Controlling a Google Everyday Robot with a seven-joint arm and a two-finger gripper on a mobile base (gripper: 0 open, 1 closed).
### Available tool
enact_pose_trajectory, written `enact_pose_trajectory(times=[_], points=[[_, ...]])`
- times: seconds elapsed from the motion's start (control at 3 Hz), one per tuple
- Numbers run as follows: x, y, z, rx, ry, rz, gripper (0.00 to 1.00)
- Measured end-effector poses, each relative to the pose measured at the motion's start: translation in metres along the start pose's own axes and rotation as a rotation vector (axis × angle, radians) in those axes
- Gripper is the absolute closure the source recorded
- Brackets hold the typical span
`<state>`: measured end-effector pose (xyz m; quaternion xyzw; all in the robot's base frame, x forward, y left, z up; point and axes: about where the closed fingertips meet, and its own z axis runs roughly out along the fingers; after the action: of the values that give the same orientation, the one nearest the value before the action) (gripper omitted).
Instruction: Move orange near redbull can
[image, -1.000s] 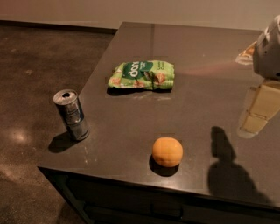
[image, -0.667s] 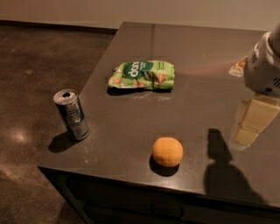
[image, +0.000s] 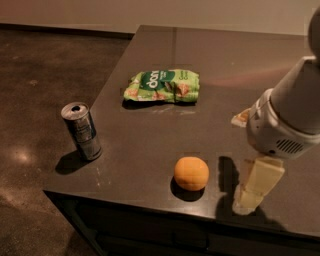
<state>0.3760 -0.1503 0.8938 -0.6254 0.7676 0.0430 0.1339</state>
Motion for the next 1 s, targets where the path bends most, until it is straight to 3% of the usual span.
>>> enact_pose_trajectory(times=[0.33,1.0], points=[[-0.019,0.024,0.024,-0.043,-0.057,-0.038,0.00],[-0.058,0.041,0.050,-0.036,-0.162,-0.119,0.00]])
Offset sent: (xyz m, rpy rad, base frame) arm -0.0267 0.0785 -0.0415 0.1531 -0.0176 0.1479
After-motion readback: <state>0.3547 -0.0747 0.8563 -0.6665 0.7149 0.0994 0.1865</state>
